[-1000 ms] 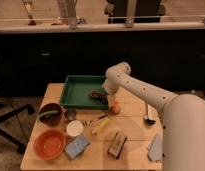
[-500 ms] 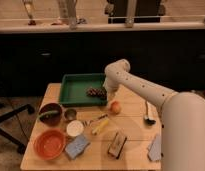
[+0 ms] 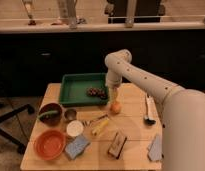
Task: Place grapes in table surface
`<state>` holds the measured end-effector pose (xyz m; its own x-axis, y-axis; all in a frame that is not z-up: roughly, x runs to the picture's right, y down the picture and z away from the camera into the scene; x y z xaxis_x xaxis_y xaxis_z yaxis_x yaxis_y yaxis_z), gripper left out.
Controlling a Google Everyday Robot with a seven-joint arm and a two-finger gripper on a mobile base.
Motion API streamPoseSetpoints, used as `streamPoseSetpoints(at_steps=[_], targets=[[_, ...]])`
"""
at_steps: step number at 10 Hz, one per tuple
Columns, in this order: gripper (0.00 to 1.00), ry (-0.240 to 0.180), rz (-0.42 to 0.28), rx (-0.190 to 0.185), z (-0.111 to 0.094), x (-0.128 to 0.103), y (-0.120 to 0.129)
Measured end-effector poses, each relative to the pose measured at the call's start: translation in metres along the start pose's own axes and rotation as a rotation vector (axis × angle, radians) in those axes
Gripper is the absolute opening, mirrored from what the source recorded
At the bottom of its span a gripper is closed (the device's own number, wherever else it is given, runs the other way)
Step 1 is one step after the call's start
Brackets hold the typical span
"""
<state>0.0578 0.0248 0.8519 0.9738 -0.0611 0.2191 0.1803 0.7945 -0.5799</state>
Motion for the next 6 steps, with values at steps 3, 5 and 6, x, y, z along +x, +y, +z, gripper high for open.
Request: streamPoseSetpoints(at_steps=[3, 5, 6], targets=[[0.8, -0.021, -0.033, 0.048, -0.005, -0.009, -0.006], [0.8, -0.046, -0.059, 0.11, -0.011, -0.013, -0.013], [0.8, -0.059, -0.07, 0.143, -0.014, -0.016, -0.018]])
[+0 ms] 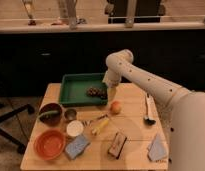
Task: Place grapes in table surface
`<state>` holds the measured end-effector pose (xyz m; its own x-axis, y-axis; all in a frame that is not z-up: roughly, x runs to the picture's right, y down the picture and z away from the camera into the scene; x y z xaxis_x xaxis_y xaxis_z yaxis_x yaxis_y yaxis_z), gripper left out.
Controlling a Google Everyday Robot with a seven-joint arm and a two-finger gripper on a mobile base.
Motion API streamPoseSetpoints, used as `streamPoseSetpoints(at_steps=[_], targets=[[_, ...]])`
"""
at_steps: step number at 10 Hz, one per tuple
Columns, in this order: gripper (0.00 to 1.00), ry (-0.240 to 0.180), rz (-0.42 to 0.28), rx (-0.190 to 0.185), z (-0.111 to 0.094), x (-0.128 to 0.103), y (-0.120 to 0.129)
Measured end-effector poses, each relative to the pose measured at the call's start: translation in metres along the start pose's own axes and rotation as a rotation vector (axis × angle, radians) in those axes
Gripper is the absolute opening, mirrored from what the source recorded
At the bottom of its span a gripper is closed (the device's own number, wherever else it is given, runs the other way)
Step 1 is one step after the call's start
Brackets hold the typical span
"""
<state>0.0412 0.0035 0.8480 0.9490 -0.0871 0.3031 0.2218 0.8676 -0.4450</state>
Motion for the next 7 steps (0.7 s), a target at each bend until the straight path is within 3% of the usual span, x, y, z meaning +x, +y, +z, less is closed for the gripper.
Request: streamPoseSetpoints(at_steps=[2, 7], targets=[[0.8, -0.02, -0.016, 0.078, -0.004, -0.001, -0.009], [0.8, -0.09, -0.036, 0.168, -0.001, -0.01, -0.038]])
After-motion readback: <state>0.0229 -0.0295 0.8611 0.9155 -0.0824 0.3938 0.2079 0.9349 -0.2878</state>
